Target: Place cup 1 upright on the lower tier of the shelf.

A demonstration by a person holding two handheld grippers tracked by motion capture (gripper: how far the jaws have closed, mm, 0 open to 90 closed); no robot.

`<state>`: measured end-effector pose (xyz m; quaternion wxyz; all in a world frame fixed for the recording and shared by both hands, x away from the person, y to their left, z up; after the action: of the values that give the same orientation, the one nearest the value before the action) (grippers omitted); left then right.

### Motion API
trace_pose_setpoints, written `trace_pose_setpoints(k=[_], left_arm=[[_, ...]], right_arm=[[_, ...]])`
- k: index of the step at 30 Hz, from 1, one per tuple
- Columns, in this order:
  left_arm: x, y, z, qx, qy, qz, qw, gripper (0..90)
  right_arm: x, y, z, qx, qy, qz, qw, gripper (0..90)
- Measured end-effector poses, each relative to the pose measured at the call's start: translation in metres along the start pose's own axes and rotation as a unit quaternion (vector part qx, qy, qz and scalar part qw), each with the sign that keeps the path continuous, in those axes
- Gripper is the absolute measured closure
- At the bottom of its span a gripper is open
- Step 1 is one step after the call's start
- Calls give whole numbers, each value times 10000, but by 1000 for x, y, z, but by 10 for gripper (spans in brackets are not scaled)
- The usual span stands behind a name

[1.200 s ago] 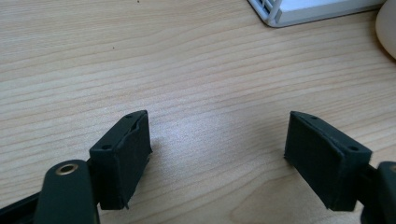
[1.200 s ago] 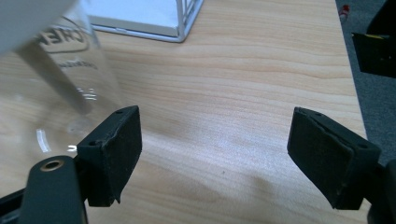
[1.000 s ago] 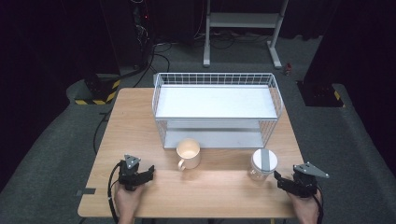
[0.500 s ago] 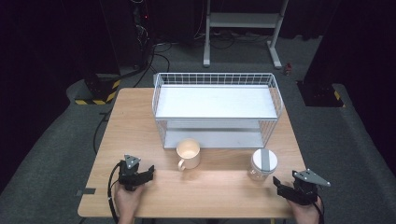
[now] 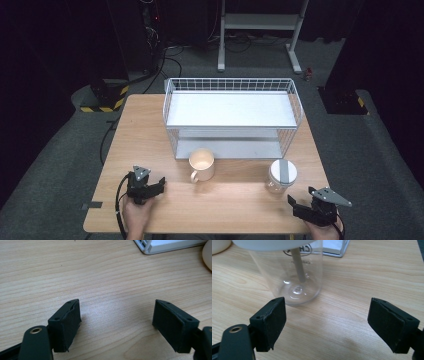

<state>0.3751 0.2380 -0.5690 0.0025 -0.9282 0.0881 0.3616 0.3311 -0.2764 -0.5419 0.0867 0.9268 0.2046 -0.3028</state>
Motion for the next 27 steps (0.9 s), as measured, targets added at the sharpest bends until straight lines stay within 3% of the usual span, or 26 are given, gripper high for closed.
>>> trace_pose_setpoints(k=[15,27], left_arm=[[0,0,0,-3,4,-7,10000,226],[0,0,0,-7,3,-4,10000,227]], right_arm=[[6,-17,-13,-108,127,-247,9996,123],[24,-23,-30,-237,199,-321,9990,101]])
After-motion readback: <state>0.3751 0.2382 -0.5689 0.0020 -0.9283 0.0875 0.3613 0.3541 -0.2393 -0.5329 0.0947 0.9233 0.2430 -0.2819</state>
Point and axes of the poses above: each handheld gripper's, and its own axes: x roughly forward along the jaws, z roughly out of its underside, y roughly to its right, the point moved 6 cm from there along x, roughly forward along the jaws, and after that the axes turned 5 degrees about -x, right-handed, at the moved point
